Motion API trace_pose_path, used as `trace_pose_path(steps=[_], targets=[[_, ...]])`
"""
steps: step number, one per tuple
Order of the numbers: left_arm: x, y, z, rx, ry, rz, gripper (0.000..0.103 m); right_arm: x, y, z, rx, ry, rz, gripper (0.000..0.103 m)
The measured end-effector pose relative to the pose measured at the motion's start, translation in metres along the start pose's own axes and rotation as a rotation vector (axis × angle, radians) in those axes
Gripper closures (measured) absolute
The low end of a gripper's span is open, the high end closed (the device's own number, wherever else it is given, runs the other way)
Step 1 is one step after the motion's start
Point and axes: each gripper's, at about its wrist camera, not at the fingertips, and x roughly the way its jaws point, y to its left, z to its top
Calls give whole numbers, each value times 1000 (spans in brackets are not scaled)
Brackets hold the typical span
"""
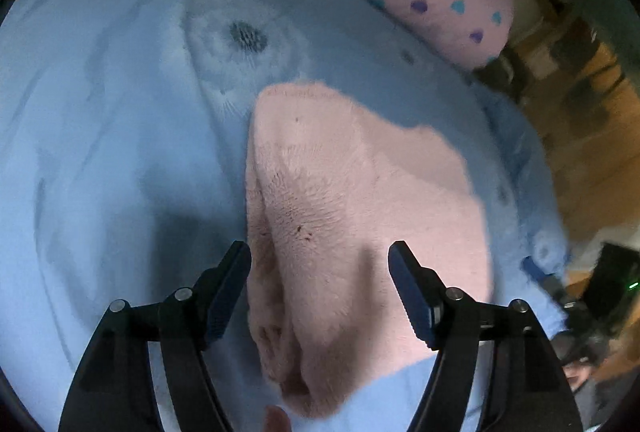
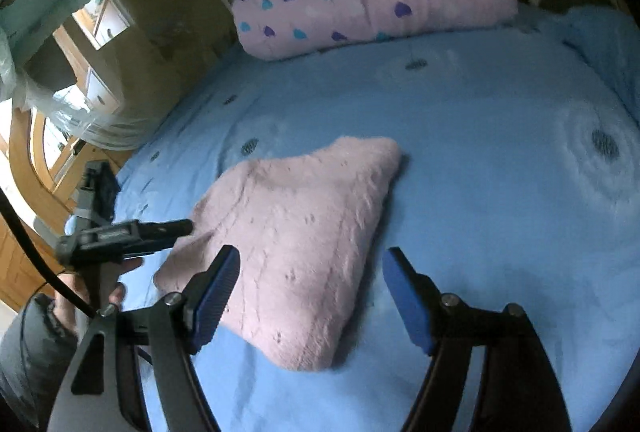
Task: Fold small clothes
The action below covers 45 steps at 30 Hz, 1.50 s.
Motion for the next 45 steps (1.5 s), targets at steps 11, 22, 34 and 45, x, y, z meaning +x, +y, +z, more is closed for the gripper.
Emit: trace_pose_path(steps=[11, 22, 34, 45], targets=[[24, 10, -6, 8, 73, 9, 33, 52, -12, -15, 161, 119, 105, 25], [27, 20, 4, 9, 83, -32, 31, 105, -45, -22, 317, 192, 195, 25], [23, 21, -14, 15, 98, -115, 30, 109, -46, -27, 341, 203, 272, 25], [35, 23, 10, -50, 66, -156, 41, 133, -47, -10, 358, 167, 307, 32]])
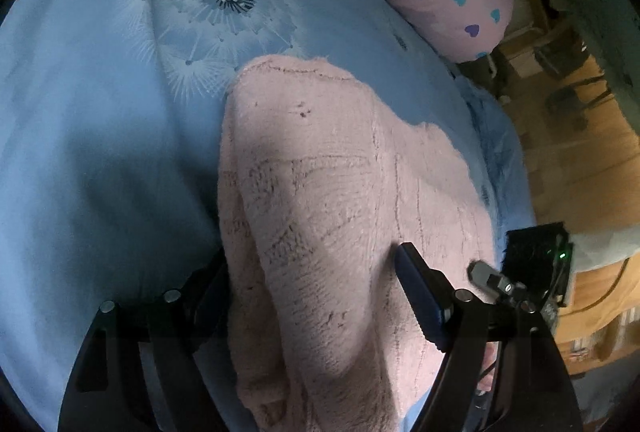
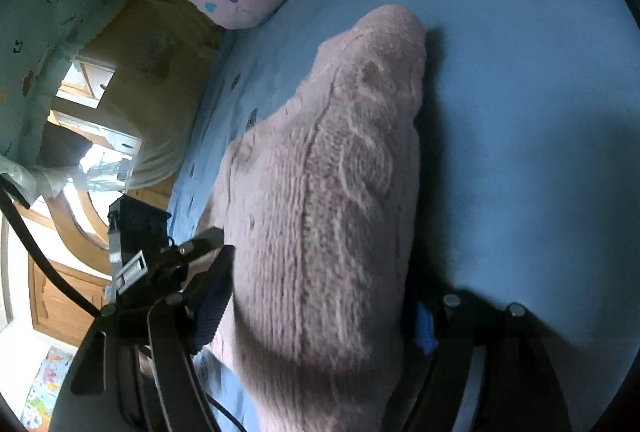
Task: Fold small clothes
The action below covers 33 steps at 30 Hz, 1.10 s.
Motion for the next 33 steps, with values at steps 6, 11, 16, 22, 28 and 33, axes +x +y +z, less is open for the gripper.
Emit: trace_pose_path(steps=[6, 11, 16, 22, 28, 33], targets=[[-7, -2, -8, 2, -42, -4, 77, -4, 9, -6, -46, -12, -46, 54], [-9, -21, -1, 35, -48, -9, 80, -15, 23, -1, -65, -3, -51, 57], [-12, -59, 14, 59, -65, -88, 80, -42, 36, 14, -88, -49, -53, 57], [9, -112, 28, 107, -68, -134, 80, -102, 30, 38, -83, -133, -69, 57], [54, -150, 25, 152, -14, -149, 80, -150, -8, 50, -66, -149, -104, 56], [105, -161, 15, 197, 62, -29, 76, -141, -57, 44, 16, -101, -209, 51]])
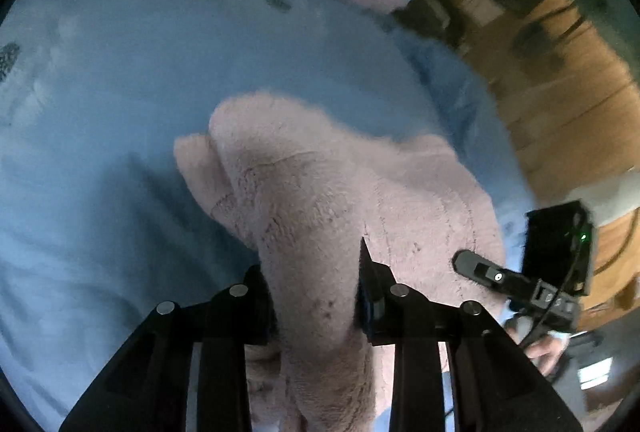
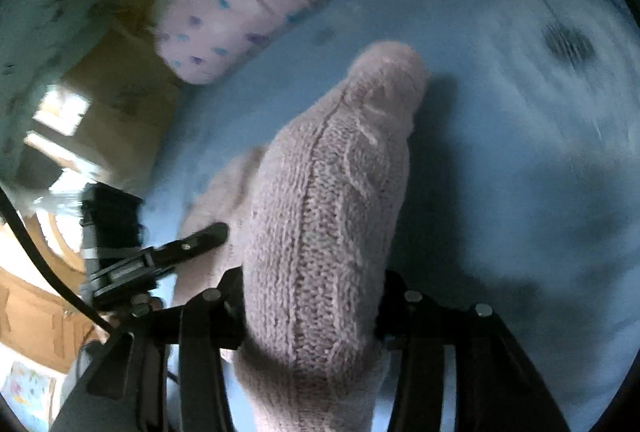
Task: Fold small clothes
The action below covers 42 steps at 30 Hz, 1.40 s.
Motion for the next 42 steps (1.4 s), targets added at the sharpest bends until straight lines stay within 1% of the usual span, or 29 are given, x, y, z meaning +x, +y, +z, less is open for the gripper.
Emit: trace_pose_path(steps=[1, 2, 3, 5, 6, 7, 8, 9, 11, 13, 15, 17, 21, 24, 27, 29, 31, 32, 34, 35, 36, 38, 39, 42], targets=[[4, 0, -2, 7, 6, 20, 75, 5, -6, -2, 18, 13, -17, 44], [5, 2, -3, 7, 9, 21, 71, 8, -13, -3, 41, 24, -27, 39], [3, 4, -4, -2, 15, 6, 69, 8, -19, -4, 64, 24, -17, 36], [-5, 13, -5, -34, 23, -52, 68, 2, -26, -4, 99, 21, 7, 29], [-10, 18, -7, -53, 23, -71, 65, -3, -26, -5, 100, 15, 8, 25], [-15, 25, -10, -76, 24, -88, 62, -8, -26, -6, 93, 2, 4, 23], [-18, 30, -14, -97, 30, -95, 56, -13, -27, -12, 84, -12, 9, 22], [-21, 35, -20, -114, 42, -104, 49, -17, -28, -16, 80, -19, 22, 21], [-28, 44, -32, -131, 57, -122, 43, -21, -32, -30, 81, -2, 37, 21], [-33, 45, -47, -127, 66, -148, 42, -23, -33, -45, 70, 27, 50, 21], [-38, 44, -56, -116, 72, -169, 41, -27, -31, -58, 36, 28, 46, 21], [-39, 42, -62, -104, 63, -169, 40, -31, -29, -66, 8, 14, 45, 21], [-30, 39, -63, -107, 53, -167, 39, -26, -25, -66, -17, 3, 61, 21], [-23, 31, -60, -72, 23, -142, 39, -21, -19, -65, -59, -6, 55, 21], [-13, 24, -56, -60, 20, -123, 36, -15, -15, -67, -88, -22, 54, 20], [-13, 21, -60, -48, -2, -109, 33, -14, -12, -72, -109, -46, 58, 20], [-13, 18, -69, -52, -26, -108, 33, -12, -7, -78, -150, -78, 41, 20], [-12, 15, -72, -57, -33, -107, 33, -11, -4, -80, -175, -89, 21, 21], [-10, 8, -77, -35, -32, -81, 33, -8, 1, -81, -199, -79, -5, 39], [-10, 6, -77, -13, -31, -68, 43, -6, 1, -78, -191, -60, -17, 64], [-9, 1, -75, 12, -18, -50, 69, -5, -1, -74, -171, -39, -28, 71], [-9, -1, -74, 9, 5, -53, 74, -9, -4, -69, -117, -24, 1, 77], [-12, -1, -75, -8, 6, -74, 76, -13, -3, -68, -104, -31, 21, 78], [-19, 3, -74, -64, 19, -117, 77, -27, 1, -66, -71, -48, 89, 80]])
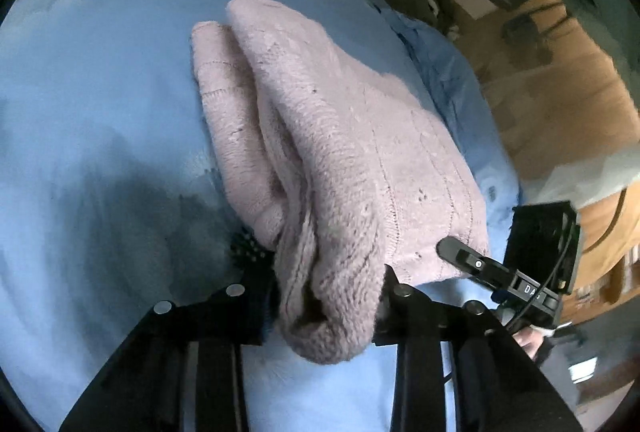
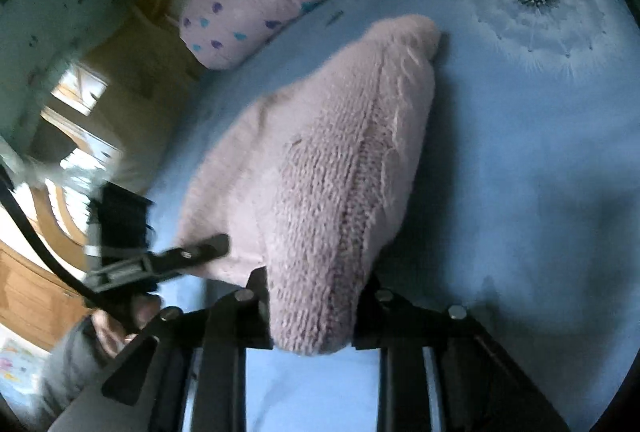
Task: Fold small clothes
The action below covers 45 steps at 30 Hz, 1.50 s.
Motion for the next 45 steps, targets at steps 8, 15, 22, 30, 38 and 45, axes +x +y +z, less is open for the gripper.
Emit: trace_pose_path(steps=[8, 15, 22, 30, 38, 45], targets=[[-20, 1, -18, -20, 27, -31, 78, -8, 10, -17, 59, 78, 3, 80], [-16, 5, -44, 31, 62, 36, 75, -1, -7, -39, 103, 141, -53, 76], [-33, -3, -62, 75, 18, 147, 35, -13, -1, -42, 66, 108, -136, 48], [-69, -29, -60, 199, -171, 190, 19, -43, 19, -45, 8, -8, -240, 32], [-101, -82, -59, 388, -459, 282, 6, -83, 75, -53, -274, -257, -265, 25], [-93, -108, -87, 564, -626, 324, 5, -99, 100, -83, -455, -521, -357, 0]])
